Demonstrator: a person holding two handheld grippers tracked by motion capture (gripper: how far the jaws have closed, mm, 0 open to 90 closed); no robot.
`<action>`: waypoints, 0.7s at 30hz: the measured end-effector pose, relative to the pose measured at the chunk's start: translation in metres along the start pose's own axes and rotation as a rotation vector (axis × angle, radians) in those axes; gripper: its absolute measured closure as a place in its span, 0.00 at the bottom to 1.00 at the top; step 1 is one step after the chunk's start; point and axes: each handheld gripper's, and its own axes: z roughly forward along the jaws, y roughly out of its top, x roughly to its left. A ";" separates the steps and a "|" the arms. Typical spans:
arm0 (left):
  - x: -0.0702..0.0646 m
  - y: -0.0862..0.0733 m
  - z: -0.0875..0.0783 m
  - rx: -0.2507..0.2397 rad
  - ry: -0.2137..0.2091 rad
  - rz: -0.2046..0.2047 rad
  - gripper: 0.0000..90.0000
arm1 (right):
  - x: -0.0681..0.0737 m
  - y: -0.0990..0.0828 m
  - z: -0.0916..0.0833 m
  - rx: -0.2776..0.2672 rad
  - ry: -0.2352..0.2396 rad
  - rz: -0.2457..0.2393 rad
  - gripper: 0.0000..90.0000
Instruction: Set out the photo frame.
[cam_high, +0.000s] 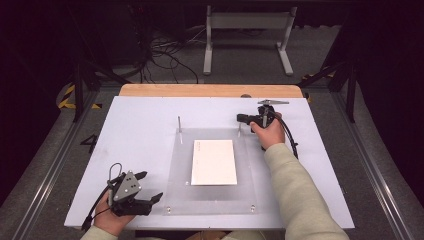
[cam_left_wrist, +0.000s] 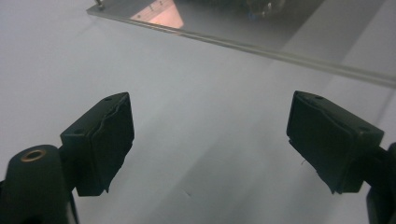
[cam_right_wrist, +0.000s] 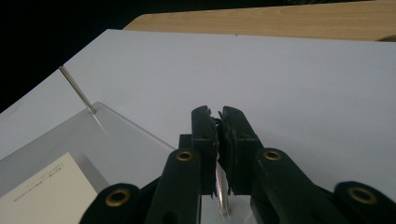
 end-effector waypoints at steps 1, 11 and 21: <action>-0.001 0.001 0.002 0.004 -0.001 0.010 0.17 | 0.000 0.000 0.000 0.002 -0.001 0.000 0.93; -0.008 0.009 0.015 -0.014 -0.026 0.070 0.17 | -0.002 0.000 0.001 0.001 0.008 0.027 0.92; -0.021 0.019 0.016 -0.090 -0.048 0.160 0.19 | 0.000 0.000 0.002 -0.002 -0.004 0.040 0.92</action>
